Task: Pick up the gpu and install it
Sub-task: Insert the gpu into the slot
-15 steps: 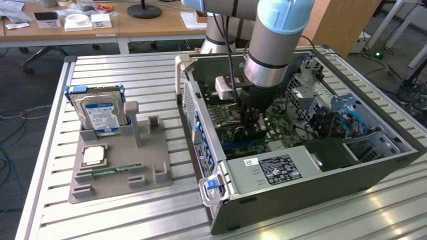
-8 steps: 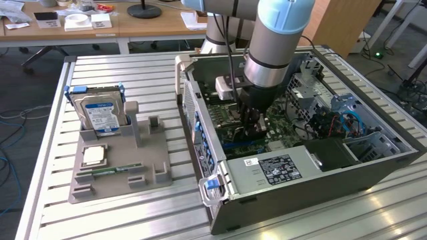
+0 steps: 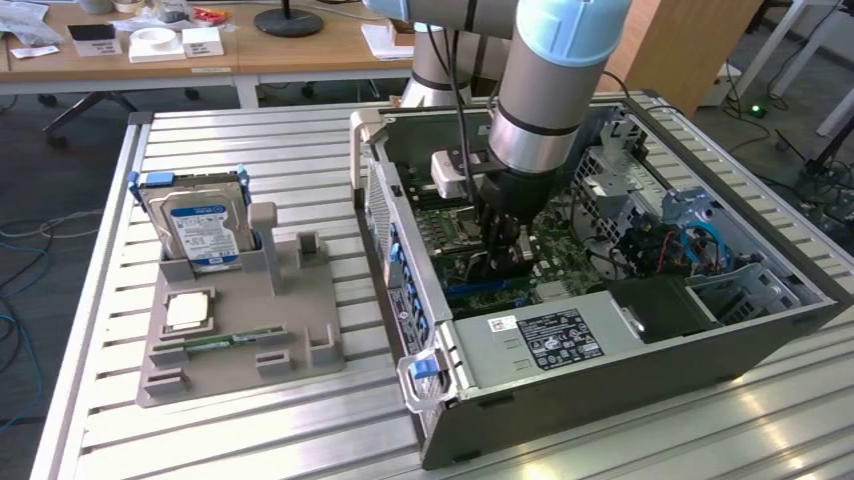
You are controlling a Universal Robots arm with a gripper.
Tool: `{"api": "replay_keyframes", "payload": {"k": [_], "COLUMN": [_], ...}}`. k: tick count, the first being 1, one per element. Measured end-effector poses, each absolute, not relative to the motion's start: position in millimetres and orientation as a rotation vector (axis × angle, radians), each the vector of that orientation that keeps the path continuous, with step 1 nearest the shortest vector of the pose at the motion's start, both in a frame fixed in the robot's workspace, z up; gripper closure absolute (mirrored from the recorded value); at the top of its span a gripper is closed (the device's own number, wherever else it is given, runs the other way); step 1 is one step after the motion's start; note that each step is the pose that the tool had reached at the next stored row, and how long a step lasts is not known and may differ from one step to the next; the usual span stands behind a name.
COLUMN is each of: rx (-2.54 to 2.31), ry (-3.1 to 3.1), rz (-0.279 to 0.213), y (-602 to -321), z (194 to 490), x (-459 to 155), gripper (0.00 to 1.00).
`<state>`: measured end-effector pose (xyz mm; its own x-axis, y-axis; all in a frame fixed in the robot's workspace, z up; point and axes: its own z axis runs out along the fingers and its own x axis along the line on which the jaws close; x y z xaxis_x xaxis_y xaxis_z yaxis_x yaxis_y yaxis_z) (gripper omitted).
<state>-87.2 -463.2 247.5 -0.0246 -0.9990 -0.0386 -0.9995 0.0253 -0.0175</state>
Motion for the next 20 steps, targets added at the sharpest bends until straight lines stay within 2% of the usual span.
{"api": "replay_keyframes", "payload": {"k": [20], "rx": [-2.166], "ry": [2.221], "rz": [0.021], "y": [-464.8], "z": [245.0], "x": [-87.2], "gripper": [0.74]}}
